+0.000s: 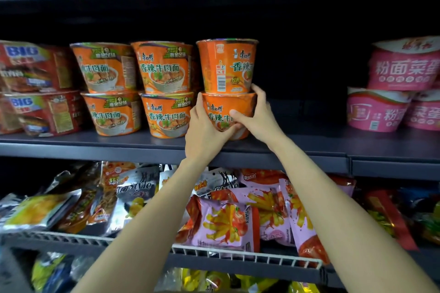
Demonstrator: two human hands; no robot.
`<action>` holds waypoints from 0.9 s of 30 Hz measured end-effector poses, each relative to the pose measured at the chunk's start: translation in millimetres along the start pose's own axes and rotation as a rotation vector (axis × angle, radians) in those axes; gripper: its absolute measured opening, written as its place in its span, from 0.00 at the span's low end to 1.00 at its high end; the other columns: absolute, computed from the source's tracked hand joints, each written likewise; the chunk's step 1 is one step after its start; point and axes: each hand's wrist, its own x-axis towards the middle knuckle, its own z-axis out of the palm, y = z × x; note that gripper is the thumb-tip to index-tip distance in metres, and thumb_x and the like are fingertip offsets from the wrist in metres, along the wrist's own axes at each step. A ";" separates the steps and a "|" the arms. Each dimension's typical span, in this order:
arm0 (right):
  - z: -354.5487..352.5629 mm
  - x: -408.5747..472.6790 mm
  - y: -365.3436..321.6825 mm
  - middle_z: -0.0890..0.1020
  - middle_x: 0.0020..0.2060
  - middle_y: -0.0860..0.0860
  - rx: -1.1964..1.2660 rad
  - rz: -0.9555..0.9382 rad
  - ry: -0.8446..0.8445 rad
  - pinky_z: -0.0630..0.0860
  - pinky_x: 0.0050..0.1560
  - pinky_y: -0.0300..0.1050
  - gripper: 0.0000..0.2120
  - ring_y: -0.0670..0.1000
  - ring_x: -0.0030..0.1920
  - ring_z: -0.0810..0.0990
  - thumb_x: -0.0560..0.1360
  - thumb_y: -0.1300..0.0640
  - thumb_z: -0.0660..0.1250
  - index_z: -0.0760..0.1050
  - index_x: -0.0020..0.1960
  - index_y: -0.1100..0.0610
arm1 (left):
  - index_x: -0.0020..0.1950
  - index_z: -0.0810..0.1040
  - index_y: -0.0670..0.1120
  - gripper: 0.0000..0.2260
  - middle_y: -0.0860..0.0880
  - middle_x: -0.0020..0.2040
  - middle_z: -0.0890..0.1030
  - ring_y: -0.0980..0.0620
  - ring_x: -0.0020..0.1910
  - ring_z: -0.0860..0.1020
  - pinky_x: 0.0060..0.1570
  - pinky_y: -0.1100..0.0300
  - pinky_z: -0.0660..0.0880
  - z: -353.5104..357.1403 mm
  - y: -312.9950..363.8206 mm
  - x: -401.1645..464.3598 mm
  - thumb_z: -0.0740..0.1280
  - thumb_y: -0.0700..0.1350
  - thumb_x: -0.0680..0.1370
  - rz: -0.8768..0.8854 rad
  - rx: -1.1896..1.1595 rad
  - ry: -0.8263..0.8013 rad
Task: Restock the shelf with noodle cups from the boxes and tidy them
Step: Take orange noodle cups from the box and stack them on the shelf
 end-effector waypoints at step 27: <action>2.1 46.0 -32.0 0.65 0.72 0.53 0.120 0.008 0.143 0.70 0.66 0.59 0.54 0.54 0.68 0.70 0.69 0.51 0.76 0.38 0.77 0.48 | 0.77 0.45 0.52 0.49 0.47 0.69 0.69 0.45 0.64 0.72 0.58 0.49 0.71 2.7 -3.2 2.2 0.70 0.66 0.67 -0.067 0.043 0.046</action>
